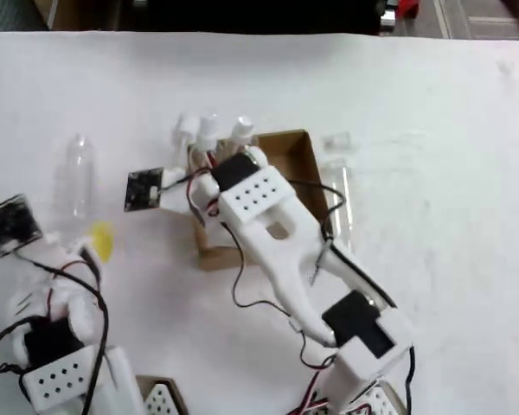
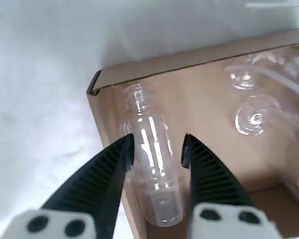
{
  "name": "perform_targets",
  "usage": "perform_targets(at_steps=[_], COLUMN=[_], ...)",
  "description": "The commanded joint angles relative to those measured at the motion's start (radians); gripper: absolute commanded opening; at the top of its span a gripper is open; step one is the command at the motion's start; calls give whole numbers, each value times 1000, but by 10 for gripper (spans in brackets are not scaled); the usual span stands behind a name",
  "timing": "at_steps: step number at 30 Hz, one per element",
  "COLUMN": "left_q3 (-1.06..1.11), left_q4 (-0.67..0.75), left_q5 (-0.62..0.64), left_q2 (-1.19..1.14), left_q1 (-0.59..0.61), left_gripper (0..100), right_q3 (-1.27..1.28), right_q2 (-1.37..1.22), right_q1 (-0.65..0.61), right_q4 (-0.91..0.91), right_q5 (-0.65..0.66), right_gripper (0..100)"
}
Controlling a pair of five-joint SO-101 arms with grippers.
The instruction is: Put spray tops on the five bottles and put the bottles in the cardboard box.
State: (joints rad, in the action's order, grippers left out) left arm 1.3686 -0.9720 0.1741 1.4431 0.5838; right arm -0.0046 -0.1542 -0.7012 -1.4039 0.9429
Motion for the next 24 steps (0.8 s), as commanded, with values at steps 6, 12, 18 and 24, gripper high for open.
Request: perform_targets(at_steps=[6, 12, 18, 24], left_q3=[-9, 15, 40, 40], left_q4=[37, 48, 87, 87], left_q5=[44, 43, 43, 43], left_q2=[19, 19, 19, 19], left_q1=[74, -4, -8, -10], left_gripper=[290, 291, 290, 290], right_q3=[-61, -98, -110, -110], right_q2=[-81, -165, -189, -217], right_q1=[-68, -70, -68, -39], right_q4=[-7, -7, 1, 44], right_q5=[14, 14, 15, 68], right_gripper=[135, 135, 134, 134])
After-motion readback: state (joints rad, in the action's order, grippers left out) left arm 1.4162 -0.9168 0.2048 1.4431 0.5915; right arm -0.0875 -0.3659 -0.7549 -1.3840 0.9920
